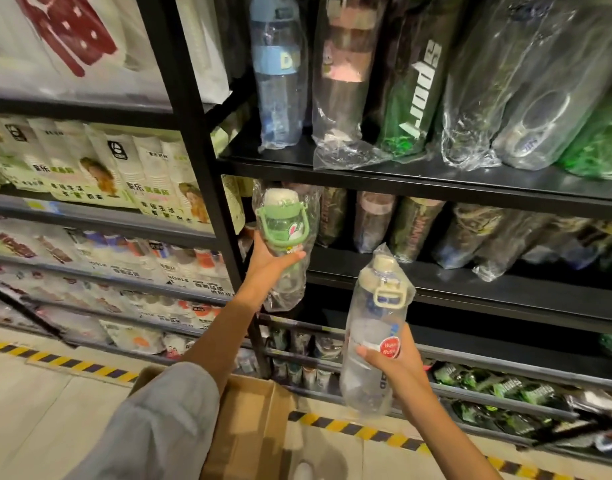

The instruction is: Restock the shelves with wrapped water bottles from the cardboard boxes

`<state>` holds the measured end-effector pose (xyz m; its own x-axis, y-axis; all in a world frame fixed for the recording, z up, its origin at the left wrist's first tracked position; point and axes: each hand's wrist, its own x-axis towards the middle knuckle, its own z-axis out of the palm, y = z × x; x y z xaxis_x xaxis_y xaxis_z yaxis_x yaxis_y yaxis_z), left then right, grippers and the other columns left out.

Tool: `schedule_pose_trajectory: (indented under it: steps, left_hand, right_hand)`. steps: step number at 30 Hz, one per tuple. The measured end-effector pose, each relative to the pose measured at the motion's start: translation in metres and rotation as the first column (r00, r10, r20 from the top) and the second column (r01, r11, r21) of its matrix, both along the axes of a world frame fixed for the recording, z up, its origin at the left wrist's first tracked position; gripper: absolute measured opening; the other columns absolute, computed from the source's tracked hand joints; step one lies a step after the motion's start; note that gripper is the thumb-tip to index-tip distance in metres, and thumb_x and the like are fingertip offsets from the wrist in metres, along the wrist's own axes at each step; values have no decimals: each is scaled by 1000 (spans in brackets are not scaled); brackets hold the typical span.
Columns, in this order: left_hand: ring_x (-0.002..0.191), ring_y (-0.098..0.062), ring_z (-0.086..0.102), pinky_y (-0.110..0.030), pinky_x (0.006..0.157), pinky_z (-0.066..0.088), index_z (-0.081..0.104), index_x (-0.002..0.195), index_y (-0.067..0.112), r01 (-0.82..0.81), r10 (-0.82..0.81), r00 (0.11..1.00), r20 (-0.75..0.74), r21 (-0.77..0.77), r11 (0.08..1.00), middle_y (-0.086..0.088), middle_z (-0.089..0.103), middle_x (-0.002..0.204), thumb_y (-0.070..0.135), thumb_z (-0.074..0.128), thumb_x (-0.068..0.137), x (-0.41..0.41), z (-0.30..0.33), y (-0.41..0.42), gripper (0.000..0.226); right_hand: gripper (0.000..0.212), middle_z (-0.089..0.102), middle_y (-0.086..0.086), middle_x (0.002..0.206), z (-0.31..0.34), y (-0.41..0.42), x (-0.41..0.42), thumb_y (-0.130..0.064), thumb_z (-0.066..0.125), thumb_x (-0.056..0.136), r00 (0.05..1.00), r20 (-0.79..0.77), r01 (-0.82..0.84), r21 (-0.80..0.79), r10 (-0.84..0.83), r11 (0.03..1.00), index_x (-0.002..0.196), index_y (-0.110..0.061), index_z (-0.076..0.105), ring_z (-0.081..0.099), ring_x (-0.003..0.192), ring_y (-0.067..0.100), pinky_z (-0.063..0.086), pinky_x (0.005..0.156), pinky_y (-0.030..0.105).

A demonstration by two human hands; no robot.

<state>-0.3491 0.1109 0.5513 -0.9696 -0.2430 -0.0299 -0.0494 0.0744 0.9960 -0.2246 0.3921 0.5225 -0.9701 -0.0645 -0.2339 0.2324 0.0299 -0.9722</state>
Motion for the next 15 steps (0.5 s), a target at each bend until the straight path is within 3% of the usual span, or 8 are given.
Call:
schedule_pose_trajectory:
  steps: [3, 9, 15]
  left_hand:
    - [122, 0, 59, -27, 105, 48, 34, 145, 38, -5, 6, 1000, -27, 7, 1000, 15, 60, 133, 24, 96, 72, -21, -3, -8, 96]
    - [119, -1, 63, -22, 100, 55, 36, 149, 21, -38, 40, 996, -79, 27, 999, 6, 62, 132, 9, 94, 71, -59, -10, -15, 98]
    - [126, -14, 62, -42, 110, 51, 38, 148, 21, -30, 31, 998, -59, 6, 1000, -1, 61, 137, 12, 96, 67, -84, -31, -19, 100]
  right_hand:
    - [86, 73, -7, 120, -2, -1, -15, -35, 90, 61, 1000, -11, 16, -8, -16, 1000, 138, -36, 52, 72, 108, 14, 60, 90, 40]
    - [87, 73, -6, 121, -5, -7, -42, -42, 89, 56, 998, -25, 57, -5, -57, 998, 136, -37, 54, 72, 110, 18, 58, 92, 44]
    - [87, 73, -3, 123, -12, -15, -50, -40, 88, 60, 996, -30, 79, -13, -80, 997, 138, -34, 53, 71, 112, 21, 58, 93, 46]
